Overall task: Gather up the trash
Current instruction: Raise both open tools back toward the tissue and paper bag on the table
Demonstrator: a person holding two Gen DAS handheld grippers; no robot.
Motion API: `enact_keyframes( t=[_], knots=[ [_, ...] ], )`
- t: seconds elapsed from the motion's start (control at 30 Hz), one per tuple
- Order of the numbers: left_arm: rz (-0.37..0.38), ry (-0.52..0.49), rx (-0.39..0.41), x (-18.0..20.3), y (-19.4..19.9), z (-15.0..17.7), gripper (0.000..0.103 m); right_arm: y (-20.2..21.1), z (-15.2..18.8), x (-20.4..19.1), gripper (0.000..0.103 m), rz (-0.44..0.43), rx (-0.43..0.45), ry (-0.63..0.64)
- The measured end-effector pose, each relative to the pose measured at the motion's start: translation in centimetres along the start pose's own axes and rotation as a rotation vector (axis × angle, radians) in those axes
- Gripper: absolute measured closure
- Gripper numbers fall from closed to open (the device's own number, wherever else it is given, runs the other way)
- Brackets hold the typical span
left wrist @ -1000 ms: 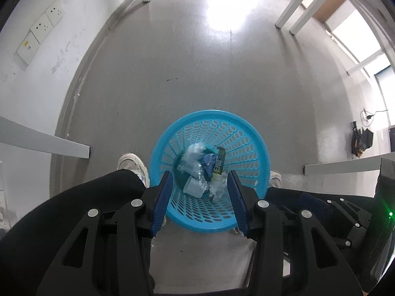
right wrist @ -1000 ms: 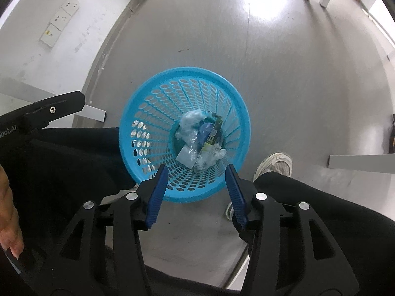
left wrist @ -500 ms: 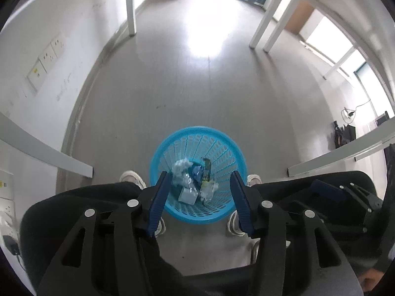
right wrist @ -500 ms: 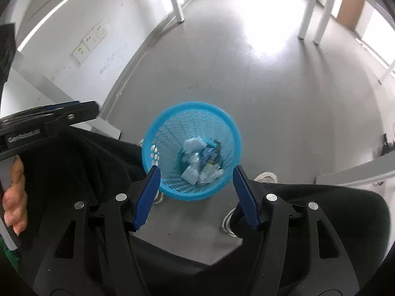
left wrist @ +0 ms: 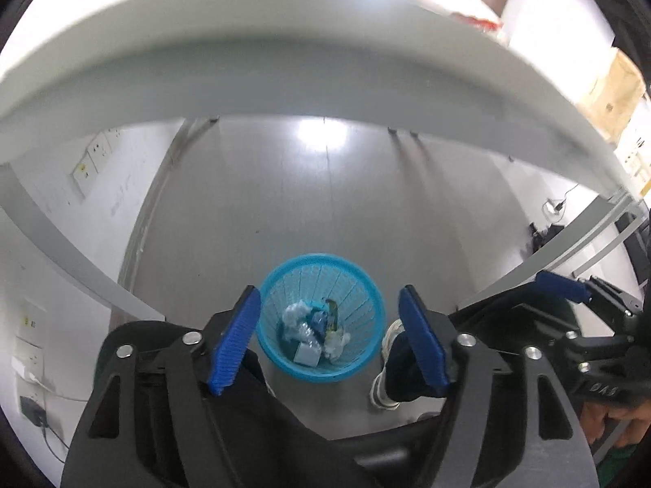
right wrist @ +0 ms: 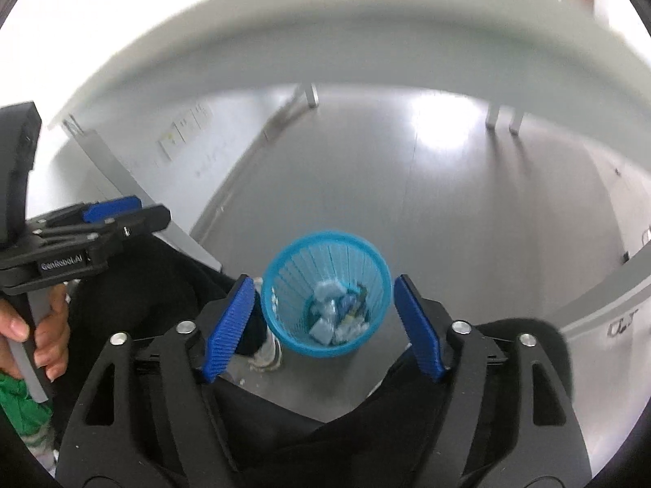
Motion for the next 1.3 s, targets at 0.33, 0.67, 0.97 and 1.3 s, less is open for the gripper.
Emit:
enact_keyframes(
  t=[0.33, 0.67, 0.97, 1.3],
  knots=[
    [0.032, -0.052, 0.161, 2.3, 6.5, -2.6, 0.025, 8.1, -4.2, 1.7, 0.028, 0.062, 0.194, -0.022],
    [0.061, -0.086, 0.293, 4.4, 10.6, -6.6, 0.007, 13.5, -8.3, 2.0, 0.016, 0.069, 0.32, 0.002],
    [0.085, -0.095, 0.336, 5.6, 11.2, -10.7, 0.006, 13.9, -12.2, 3.9, 0.009, 0.101, 0.355, 0.007],
    [0.06, -0.096, 0.334, 5.5, 9.6, -15.8, 0.006, 12.7, -16.7, 8.3, 0.009, 0.106, 0.344, -0.031]
  ],
)
Point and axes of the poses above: each gripper's, at about its wrist camera, not at the fingertips, and y roughly against the way its jaws point, x to its right, z to its underside, the point moved 9 cm from there along -y, roughly the way its jaws point, and after that the axes turned 10 degrees about y, right-handed, at the moved point
